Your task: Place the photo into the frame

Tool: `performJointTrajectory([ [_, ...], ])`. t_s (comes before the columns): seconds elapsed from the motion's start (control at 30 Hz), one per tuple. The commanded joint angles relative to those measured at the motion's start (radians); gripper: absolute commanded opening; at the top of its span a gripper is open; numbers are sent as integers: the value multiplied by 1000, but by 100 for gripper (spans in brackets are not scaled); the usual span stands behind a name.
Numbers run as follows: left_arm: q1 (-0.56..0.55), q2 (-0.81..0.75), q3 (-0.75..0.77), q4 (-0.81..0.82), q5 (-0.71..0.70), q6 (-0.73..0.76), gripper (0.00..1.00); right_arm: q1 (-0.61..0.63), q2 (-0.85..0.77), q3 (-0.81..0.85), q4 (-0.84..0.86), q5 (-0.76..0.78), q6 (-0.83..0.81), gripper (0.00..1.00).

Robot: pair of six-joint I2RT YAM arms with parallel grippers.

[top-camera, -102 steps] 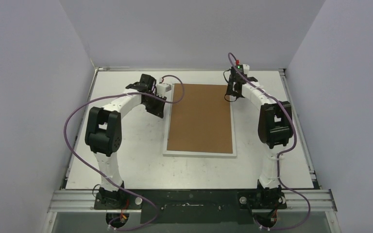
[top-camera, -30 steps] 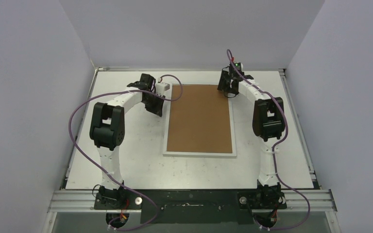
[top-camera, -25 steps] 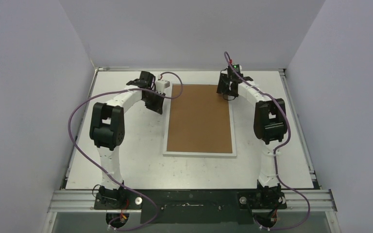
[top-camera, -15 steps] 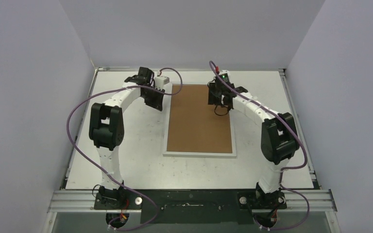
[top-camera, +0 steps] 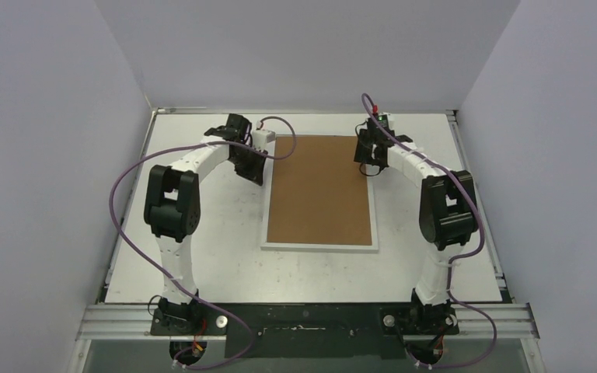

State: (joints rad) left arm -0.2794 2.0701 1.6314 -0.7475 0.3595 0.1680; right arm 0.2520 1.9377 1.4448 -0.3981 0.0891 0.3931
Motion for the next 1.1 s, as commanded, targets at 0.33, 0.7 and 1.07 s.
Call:
performJointTrajectory([
  [0.33, 3, -76, -124, 98, 27, -14, 17, 57, -158, -207, 30, -45, 83, 54],
  [0.7, -9, -67, -193, 171, 23, -27, 17, 67, -205, -253, 3, -61, 91, 54],
  [1.07, -12, -61, -211, 203, 30, -29, 17, 69, -214, -291, -6, -95, 116, 54],
])
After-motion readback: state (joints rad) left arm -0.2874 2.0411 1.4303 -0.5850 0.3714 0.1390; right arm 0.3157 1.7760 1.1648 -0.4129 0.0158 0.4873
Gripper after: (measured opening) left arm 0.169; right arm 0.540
